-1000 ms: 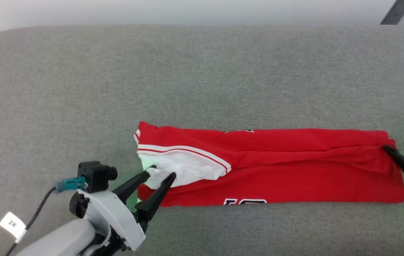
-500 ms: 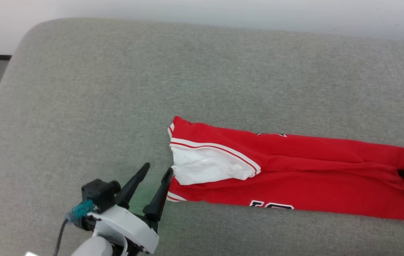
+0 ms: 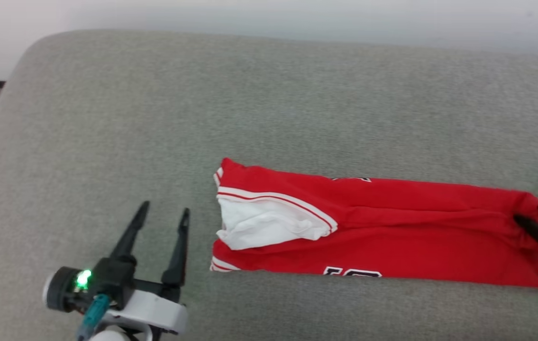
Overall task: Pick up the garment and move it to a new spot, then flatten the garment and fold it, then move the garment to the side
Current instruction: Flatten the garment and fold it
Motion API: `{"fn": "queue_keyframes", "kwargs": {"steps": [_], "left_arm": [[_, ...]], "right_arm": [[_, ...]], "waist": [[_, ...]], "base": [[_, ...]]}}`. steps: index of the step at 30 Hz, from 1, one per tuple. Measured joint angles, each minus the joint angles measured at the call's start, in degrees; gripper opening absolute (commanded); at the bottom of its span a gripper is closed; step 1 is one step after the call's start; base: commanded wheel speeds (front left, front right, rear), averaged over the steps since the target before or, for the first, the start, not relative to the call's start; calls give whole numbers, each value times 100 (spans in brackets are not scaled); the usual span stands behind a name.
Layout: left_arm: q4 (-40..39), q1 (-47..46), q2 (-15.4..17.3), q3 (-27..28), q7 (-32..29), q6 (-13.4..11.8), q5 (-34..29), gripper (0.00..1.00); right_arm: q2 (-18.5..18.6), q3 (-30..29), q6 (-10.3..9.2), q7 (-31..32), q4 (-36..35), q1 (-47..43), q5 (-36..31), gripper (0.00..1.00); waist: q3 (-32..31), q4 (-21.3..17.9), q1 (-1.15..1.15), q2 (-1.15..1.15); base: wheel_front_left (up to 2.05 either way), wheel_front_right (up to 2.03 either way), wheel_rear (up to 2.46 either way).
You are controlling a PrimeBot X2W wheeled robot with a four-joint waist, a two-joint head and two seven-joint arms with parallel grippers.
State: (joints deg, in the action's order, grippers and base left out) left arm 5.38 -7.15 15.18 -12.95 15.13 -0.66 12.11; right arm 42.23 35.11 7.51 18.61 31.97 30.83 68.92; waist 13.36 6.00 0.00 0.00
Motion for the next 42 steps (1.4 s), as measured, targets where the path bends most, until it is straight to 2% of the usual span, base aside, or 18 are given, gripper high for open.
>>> {"fn": "queue_keyframes", "kwargs": {"steps": [5,14,19,27,36,42], "left_arm": [[-176,180,-162,446,0,115,-391,100],[-454,175,-435,899,0,301,-743,100],[-592,165,-580,1109,0,360,-816,100],[-579,192,-782,1136,0,505,-926,100],[-661,284,-1011,1081,0,654,-812,100],[-681,309,-1103,1048,0,724,-809,100]], "right_arm": [[63,-327,2,-272,193,66,11,0],[1001,-1117,1,-816,955,49,81,0],[1087,-1330,1,-927,789,-101,213,0],[1010,-1044,1,-686,-155,-363,-151,0],[702,-820,1,-60,-2199,-431,-401,0],[56,-652,1,523,-3130,-271,-654,0]], "waist": [[-5,-249,0,0],[114,-679,0,0],[179,-815,0,0],[118,-825,0,0],[35,-565,0,0],[-11,-343,0,0]], "base": [[0,0,0],[0,0,0],[0,0,0],[0,0,0],[0,0,0],[0,0,0]]}}
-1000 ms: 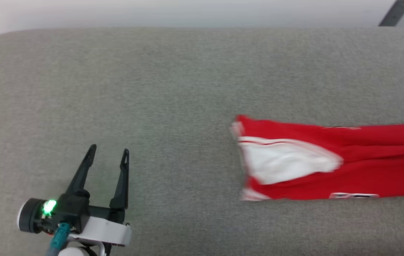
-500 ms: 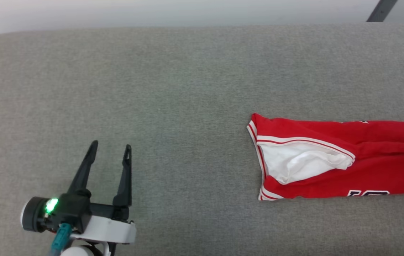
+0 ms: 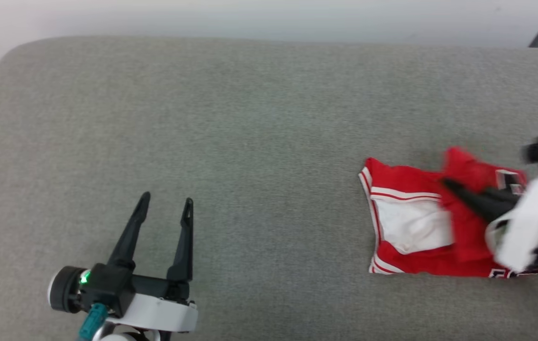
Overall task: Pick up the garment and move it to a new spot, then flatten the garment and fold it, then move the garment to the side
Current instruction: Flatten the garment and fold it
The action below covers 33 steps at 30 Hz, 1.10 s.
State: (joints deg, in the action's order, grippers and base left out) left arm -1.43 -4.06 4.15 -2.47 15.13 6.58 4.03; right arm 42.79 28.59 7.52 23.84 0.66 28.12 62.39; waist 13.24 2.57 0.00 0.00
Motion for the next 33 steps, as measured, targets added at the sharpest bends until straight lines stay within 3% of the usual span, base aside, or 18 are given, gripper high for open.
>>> {"fn": "queue_keyframes", "kwargs": {"steps": [3,12,22,23,24,25,26,33], "left_arm": [[24,-3,-24,-60,0,23,-13,100],[123,-153,-78,-123,0,52,-23,100],[307,-304,-108,-169,0,59,55,100],[323,-304,-109,-158,0,74,55,100],[343,-303,-112,-142,0,74,58,100],[371,-302,-112,-122,0,74,77,100],[401,-298,-114,-104,0,75,112,100],[549,-264,-89,-47,0,76,197,100]], "right_arm": [[-357,167,0,270,-137,101,-219,0],[-959,409,0,649,129,313,-855,0],[-1162,728,0,442,849,411,-1212,0],[-1187,756,0,386,879,422,-1210,6],[-1209,790,0,337,898,435,-1205,29],[-1230,828,0,296,909,459,-1191,60],[-1244,861,0,246,911,489,-1168,100],[-1042,879,0,-289,943,637,-970,100]], "waist": [[-6,113,0,0],[99,413,0,0],[241,518,0,0],[235,502,0,0],[224,481,0,0],[210,456,0,0],[194,427,0,0],[33,163,0,0]], "base": [[0,0,0],[0,0,0],[0,0,0],[0,0,0],[0,0,0],[0,0,0],[0,0,0],[0,0,0]]}}
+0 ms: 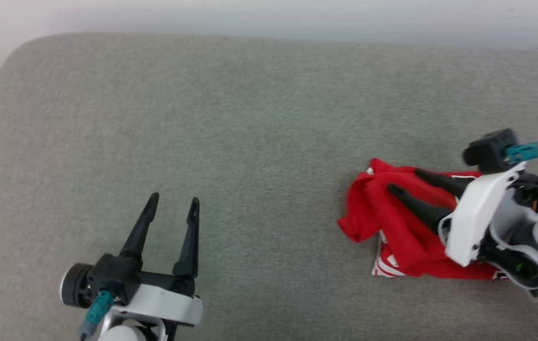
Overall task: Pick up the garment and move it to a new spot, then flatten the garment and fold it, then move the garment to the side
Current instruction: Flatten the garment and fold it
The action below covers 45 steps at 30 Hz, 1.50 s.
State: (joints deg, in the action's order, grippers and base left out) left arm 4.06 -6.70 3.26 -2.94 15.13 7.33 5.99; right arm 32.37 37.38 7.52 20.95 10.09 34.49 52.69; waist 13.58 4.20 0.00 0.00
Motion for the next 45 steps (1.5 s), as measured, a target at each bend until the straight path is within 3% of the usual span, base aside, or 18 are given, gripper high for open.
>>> {"fn": "queue_keyframes", "kwargs": {"steps": [5,9,21,27,35,45], "left_arm": [[81,21,123,-33,0,0,100,100],[215,18,185,-51,0,1,213,100],[632,55,204,105,0,7,336,100],[635,312,79,364,0,7,299,100],[409,760,32,599,0,7,229,100],[62,1233,56,627,0,7,147,100]], "right_arm": [[207,-148,0,-509,109,28,246,100],[363,-125,0,-1260,449,33,202,100],[133,369,0,-3412,2079,46,192,100],[-90,35,0,-3584,2280,-152,-374,100],[-503,-1439,0,-3591,1510,-1166,-1404,100],[-761,-2268,0,-3591,766,-2185,-2189,100]], "waist": [[-130,-243,0,0],[-222,-458,0,0],[-491,-971,0,0],[-701,-1077,0,0],[-963,-1132,0,0],[-1225,-1089,0,0]], "base": [[0,0,0],[0,0,0],[0,0,0],[0,0,0],[0,0,0],[0,0,0]]}}
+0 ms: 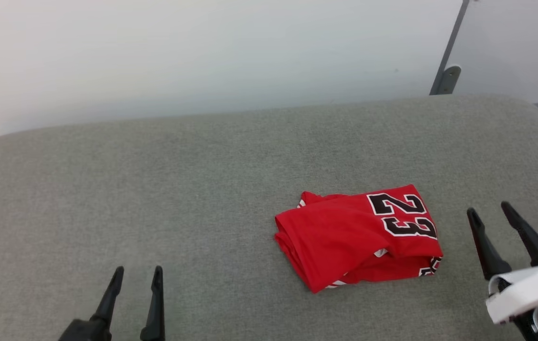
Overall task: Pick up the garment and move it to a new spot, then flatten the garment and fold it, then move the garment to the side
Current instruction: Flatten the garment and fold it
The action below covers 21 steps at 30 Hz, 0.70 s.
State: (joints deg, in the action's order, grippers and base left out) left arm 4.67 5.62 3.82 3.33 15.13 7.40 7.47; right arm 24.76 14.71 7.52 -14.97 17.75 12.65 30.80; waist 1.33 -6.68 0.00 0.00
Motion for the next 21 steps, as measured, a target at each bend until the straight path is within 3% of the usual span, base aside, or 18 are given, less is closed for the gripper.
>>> {"fn": "queue_keyframes", "kwargs": {"steps": [13,21], "left_arm": [[-550,541,3,-37,0,1,-51,100],[-727,720,7,-13,0,1,-49,100]], "right_arm": [[-196,-805,0,0,-895,-995,-324,100],[-319,-1000,0,0,-1140,-1295,-490,100]], "waist": [[-82,115,0,0],[-83,171,0,0]], "base": [[0,0,0],[0,0,0]]}}
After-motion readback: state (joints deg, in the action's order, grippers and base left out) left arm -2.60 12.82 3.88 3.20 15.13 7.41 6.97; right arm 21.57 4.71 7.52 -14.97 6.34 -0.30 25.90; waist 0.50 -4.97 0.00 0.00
